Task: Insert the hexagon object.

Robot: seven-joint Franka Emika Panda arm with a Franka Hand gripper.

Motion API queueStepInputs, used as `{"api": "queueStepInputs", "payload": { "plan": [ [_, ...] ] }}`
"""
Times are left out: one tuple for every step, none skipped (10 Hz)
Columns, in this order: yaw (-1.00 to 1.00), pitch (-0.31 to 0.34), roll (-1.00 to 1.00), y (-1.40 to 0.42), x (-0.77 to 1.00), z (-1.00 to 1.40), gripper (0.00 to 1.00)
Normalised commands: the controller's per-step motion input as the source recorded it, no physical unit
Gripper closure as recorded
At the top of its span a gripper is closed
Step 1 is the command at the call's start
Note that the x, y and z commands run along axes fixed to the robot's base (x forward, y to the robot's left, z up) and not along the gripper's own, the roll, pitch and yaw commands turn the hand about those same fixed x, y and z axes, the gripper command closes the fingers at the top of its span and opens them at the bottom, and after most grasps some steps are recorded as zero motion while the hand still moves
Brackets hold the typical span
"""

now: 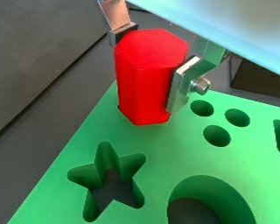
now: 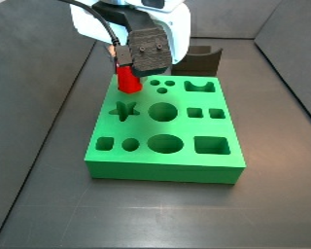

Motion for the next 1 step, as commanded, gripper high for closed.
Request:
{"api": "queueStepInputs", "payload": {
  "plan": [
    [0.00,0.000,0.00,0.00,0.00,0.00,1.00]
  ]
}}
